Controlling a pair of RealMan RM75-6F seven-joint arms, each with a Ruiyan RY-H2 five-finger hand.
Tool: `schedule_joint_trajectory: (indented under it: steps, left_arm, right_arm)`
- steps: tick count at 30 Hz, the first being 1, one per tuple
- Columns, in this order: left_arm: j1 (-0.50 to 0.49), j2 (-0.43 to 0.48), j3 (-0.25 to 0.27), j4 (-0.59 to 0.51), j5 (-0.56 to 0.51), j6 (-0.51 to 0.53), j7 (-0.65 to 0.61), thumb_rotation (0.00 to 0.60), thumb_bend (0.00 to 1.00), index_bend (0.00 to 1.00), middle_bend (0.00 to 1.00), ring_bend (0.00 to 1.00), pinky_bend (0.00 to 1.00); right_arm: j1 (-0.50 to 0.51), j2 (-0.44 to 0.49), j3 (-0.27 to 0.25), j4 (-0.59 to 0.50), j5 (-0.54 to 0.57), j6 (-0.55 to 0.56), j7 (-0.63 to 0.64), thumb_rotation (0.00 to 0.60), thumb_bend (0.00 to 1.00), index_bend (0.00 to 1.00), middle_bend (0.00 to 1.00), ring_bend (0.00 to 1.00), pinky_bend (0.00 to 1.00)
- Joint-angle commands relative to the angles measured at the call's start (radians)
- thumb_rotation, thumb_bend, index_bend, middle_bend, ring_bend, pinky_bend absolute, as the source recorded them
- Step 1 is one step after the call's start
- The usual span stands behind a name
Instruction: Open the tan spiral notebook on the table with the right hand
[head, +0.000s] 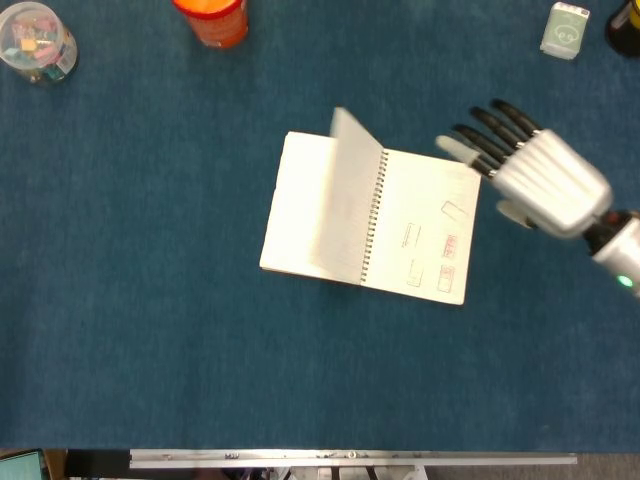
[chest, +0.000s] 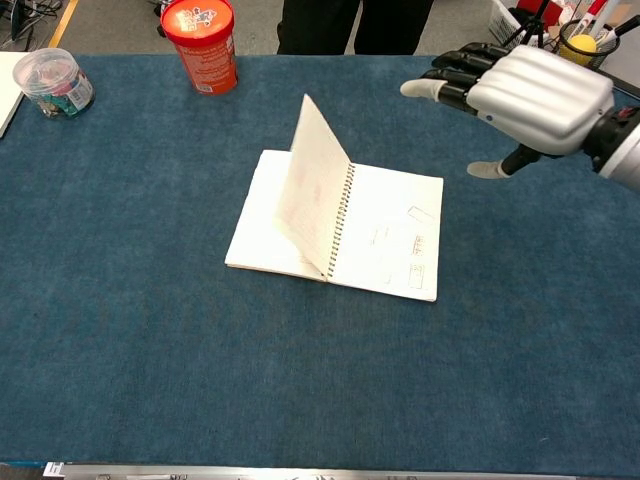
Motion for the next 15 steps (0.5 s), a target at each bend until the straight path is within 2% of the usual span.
schedule_joint_trajectory:
  steps: [1,10,15]
  left_arm:
    - [0.000,-0.001,0.000,0.002,-0.002,-0.002,-0.001,0.600,0.51,0.31,0.28,0.15,0.17]
    - [-0.008,-0.007,-0.003,0.001,0.003,-0.007,0.002,0.600,0.51,0.31,0.28,0.15,0.17]
    - [-0.013,-0.020,-0.007,0.011,0.001,-0.009,0.000,0.600,0.51,0.32,0.28,0.15,0.17]
  right_arm:
    - [-0.035,0.030,-0.022,-0.016,-0.002,0.020,0.024,0.600,0.16,0.10,0.17,0.08,0.12]
    - [-0.112,0.082,-0.050,-0.043,-0.032,0.076,0.032,0.600,0.17,0.13,0.21,0.11,0.15]
    - [-0.188,0.125,-0.058,-0.079,0.003,0.131,0.005,0.600,0.18,0.14,0.22,0.11,0.15]
